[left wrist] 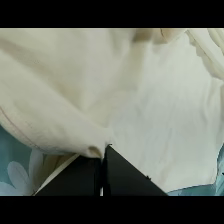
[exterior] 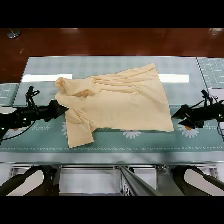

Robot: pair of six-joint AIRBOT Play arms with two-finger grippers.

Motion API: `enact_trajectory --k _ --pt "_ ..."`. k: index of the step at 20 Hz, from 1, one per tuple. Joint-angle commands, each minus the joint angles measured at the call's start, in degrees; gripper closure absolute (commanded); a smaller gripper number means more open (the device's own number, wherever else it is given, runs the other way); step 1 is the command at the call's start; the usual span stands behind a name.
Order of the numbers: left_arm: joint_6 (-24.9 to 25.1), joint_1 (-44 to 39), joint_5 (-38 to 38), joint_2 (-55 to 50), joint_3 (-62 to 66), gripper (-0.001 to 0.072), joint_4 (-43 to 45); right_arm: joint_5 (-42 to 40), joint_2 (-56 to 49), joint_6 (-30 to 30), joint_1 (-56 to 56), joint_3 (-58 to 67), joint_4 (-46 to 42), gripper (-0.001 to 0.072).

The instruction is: Fold the shirts.

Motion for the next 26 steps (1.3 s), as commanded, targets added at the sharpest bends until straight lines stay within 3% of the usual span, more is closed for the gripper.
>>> enact_trajectory --k 1,6,7,8,9,12,16,17,18,20,22,26 --pt "-0.04 0.0 -0.11 -0.02 0.02 0.0679 0.02 -3.13 -0.31 -1.75 0.55 -5.92 1.57 0.0141" --pt "-0.04 0.0 -0.2 -0.02 0.02 0.0679 0.02 -7.87 -4.94 -2.82 8.09 -5.86 10.29 0.0155" --pt "-0.04 0.0 -0.2 -0.02 0.04 0.0679 0.0 -8.55 -5.7 -3.23 9.44 -5.51 11.54 0.0287" --pt "-0.02 0.02 -0.44 -0.02 0.44 0.0679 0.0 -8.39 -6.05 -3.45 10.38 -4.04 11.72 0.0579" --pt "-0.04 0.46 -1.44 0.07 1.95 0.0679 -0.02 -6.56 -5.86 -4.83 10.78 -1.09 12.0 0.0693" --pt "-0.09 1.05 -7.13 1.33 16.81 0.0679 -1.18 1.2 -3.28 -4.66 10.75 17.7 12.31 0.0694" --pt "-1.2 1.07 -11.02 3.39 50.36 0.068 -4.02 2.97 1.29 -1.57 10.75 55.54 8.66 0.0694" --pt "-3.72 1.2 -11.45 3.89 58.99 0.068 -1.07 3.58 2.89 -0.7 10.75 64.06 5.09 0.0694" --pt "-9.75 1.36 -12.61 4.37 66.6 0.068 5.79 4.55 4.98 1.07 10.75 70.23 0.37 0.0694" --pt "-18.16 2.27 -20.74 5.81 80.85 0.068 20.98 6.51 11.54 4.17 10.75 76.65 -7.48 0.0694" --pt "-18.78 2.27 -27.12 9.68 88.5 0.0679 30.14 9.27 19.8 4.48 10.75 76.52 -11.87 0.0693" --pt "-20.02 1.27 -29.31 22.23 87.34 0.068 37.64 18.25 29.64 6.97 10.8 76.5 -21.09 0.0693"
